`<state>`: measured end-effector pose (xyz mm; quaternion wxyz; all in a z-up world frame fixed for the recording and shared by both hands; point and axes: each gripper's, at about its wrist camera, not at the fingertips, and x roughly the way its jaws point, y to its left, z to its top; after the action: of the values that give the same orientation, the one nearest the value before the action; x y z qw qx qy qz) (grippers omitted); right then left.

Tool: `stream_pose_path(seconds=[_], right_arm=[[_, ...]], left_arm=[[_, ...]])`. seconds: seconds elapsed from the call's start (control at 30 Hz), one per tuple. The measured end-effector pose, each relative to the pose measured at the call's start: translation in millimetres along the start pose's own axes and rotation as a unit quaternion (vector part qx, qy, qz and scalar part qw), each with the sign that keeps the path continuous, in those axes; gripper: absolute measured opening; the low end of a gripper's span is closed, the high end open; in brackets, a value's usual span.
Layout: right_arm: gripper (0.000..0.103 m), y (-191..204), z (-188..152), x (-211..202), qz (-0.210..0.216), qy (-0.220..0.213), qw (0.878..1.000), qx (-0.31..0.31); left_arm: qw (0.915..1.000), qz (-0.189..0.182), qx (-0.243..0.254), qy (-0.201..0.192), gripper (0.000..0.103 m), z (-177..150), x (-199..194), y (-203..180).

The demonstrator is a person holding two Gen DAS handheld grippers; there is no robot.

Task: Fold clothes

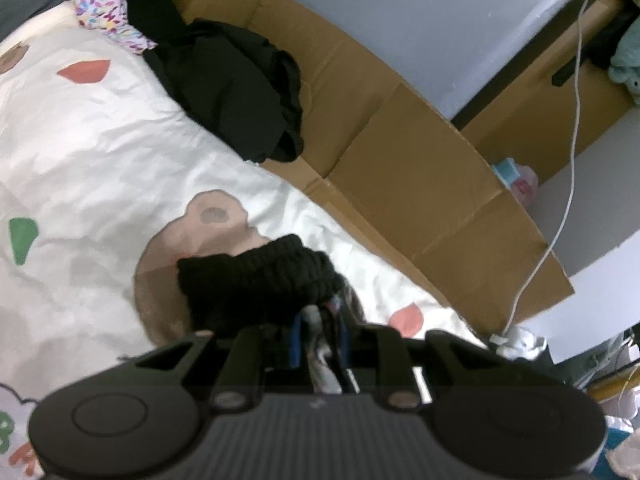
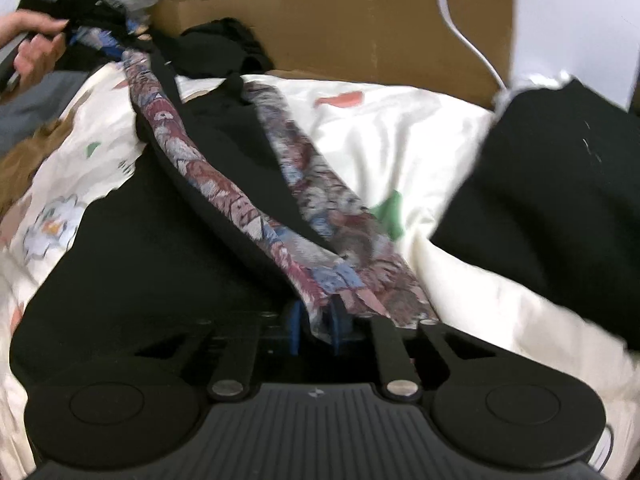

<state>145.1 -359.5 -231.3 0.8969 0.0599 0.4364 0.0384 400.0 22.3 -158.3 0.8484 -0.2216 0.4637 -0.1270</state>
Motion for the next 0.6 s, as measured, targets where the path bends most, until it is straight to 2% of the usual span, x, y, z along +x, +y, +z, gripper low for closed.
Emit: stream_pose_path(seconds=[0.1,0.6], right_arm=[[0.01,-9.4,0.6,-0.2,-0.004,0.002,1.0,0.027],[0.012,-31.9,-0.1,14.8,-0.026,0.019,0.997,0.074]], left_arm=[[1.0,0.006,0.0,0.002,0.019,3.8,16.3,-5.5],[0.9979,0.035,0.04,0.036,0.021,18.2,117.0,-16.8]])
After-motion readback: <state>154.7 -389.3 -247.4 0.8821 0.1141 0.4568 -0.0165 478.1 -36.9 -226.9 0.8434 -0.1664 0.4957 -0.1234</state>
